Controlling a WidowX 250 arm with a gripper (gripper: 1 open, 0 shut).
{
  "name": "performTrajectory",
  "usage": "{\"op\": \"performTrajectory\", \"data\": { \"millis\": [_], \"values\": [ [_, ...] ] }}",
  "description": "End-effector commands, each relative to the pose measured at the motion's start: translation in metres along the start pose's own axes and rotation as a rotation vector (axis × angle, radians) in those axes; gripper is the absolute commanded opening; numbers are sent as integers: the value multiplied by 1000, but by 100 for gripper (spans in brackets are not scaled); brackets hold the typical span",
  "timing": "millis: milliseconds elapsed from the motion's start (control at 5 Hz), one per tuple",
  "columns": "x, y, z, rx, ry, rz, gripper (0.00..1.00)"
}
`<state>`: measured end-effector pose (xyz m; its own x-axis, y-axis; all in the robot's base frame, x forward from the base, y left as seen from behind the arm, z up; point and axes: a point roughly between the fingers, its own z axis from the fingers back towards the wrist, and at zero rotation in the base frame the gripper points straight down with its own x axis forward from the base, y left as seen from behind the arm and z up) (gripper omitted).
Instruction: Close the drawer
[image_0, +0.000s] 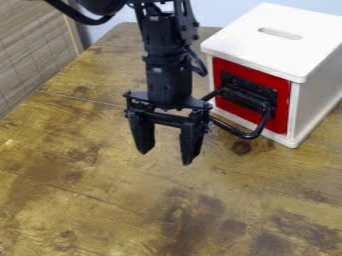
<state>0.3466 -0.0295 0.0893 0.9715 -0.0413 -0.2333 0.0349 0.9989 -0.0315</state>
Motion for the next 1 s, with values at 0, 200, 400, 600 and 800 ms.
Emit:
{"op": "performTrajectory", "data": {
  "millis": [0,200,400,600,800],
  "values": [
    [6,-7,15,14,-54,-23,100],
    [10,-7,12,18,-42,-24,100],
    [12,-7,6,19,-19,-20,100],
    [16,-8,4,21,-9,-22,100],
    [18,-8,0,23,10,-20,100]
  ]
}}
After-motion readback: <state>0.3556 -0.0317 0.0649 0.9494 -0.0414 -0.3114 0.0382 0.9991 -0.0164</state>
